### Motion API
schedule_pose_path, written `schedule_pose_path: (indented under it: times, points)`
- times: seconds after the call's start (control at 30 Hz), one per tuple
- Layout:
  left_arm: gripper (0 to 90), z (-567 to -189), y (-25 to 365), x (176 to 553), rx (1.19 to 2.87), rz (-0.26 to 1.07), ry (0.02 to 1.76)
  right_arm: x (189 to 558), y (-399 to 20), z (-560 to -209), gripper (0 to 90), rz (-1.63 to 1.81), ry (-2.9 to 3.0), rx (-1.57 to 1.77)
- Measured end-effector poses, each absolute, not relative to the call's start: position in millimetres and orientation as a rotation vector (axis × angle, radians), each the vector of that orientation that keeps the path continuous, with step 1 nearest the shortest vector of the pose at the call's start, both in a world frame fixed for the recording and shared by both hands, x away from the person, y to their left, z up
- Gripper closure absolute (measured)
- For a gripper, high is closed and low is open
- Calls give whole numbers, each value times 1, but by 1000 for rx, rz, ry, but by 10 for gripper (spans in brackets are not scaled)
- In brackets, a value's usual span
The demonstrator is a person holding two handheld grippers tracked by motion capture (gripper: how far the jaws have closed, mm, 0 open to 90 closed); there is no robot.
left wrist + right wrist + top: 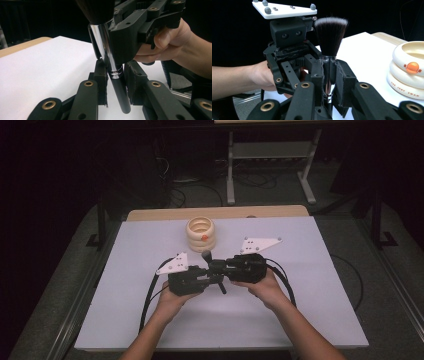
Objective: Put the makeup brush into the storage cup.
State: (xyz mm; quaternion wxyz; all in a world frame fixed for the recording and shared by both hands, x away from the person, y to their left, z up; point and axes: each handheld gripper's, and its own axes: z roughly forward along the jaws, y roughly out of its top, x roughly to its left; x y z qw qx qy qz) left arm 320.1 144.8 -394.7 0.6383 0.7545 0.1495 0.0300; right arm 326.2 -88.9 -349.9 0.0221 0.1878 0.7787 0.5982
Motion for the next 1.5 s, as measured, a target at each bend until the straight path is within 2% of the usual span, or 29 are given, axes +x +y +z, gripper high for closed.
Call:
schedule_pose_path:
  times: [0.6, 0.77, 0.93, 1.0, 1.1, 1.13, 1.17, 1.23, 1.5]
  points:
    - [785, -394, 149, 322, 1743, 63, 401, 324, -87, -349, 738, 1814, 2422, 555]
    - [785, -394, 150, 322, 1759, 67, 414, 325, -87, -348, 599, 1810, 2424, 559]
    - [785, -394, 152, 323, 1762, 76, 411, 325, -88, -346, 408, 1809, 2403, 580]
    - [785, -393, 154, 324, 1768, 83, 410, 325, -88, -346, 380, 1800, 2399, 587]
    - [785, -393, 158, 325, 1772, 90, 423, 325, -90, -345, 279, 1783, 2381, 596]
    - [785, -393, 158, 325, 1772, 90, 423, 325, -90, -345, 279, 1783, 2381, 596]
    - [785, -392, 160, 325, 1769, 96, 428, 325, -90, -345, 216, 1767, 2370, 610]
    - [785, -391, 162, 325, 1767, 104, 427, 325, -91, -345, 158, 1751, 2371, 615]
    - [785, -388, 169, 324, 1765, 110, 464, 323, -95, -345, 107, 1699, 2348, 621]
